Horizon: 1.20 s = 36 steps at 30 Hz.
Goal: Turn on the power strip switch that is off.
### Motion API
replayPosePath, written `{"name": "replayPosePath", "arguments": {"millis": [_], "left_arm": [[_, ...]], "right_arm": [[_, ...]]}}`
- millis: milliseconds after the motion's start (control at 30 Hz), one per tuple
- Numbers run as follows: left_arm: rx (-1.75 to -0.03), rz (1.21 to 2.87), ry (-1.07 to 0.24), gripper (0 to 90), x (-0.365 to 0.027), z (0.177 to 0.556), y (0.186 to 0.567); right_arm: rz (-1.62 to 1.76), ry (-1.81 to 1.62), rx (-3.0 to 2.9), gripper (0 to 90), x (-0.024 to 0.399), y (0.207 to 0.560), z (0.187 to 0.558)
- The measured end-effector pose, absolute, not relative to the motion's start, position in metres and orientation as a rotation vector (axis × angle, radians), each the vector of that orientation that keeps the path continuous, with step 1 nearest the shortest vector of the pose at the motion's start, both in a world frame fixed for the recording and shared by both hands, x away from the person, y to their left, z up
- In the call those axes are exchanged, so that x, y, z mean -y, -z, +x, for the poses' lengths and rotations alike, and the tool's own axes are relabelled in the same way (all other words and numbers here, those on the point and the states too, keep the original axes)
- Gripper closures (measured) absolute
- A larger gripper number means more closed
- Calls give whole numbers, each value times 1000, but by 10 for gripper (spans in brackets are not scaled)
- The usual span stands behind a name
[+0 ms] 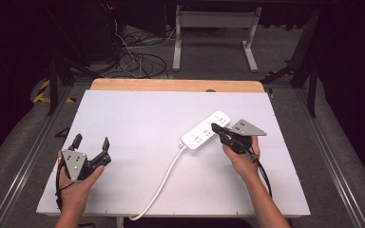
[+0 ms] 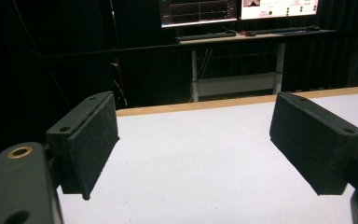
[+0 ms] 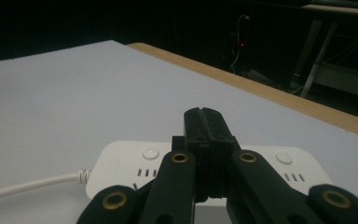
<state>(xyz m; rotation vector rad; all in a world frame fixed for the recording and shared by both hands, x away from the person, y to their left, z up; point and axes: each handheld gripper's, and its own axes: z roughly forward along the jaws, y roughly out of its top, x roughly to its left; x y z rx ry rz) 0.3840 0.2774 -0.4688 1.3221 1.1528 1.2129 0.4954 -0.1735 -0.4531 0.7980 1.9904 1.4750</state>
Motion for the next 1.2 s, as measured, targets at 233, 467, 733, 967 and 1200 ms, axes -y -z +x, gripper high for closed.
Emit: {"name": "replayPosePath", "arguments": {"millis": [233,467,733,967,1200], "left_arm": [[-1152,1325,-1215,160,-277,384,469],[-1149,1324,-1216,160,-276,384,468],[-1151,1320,-1215,160,-277,384,468],[-1148,1320,-1213,161,-276,385,468],[-1160,1314,-1206,162,-279,386,468]], "right_arm": [[799,-1562,-1877,900,203,447,484],[825,-1589,-1801,900,222,444,471],[816,-1618,-1730,900,240,443,456],[864,-1637,-1629,900,260,441,446],[875,-1630,-1602,900,264,443,440]]}}
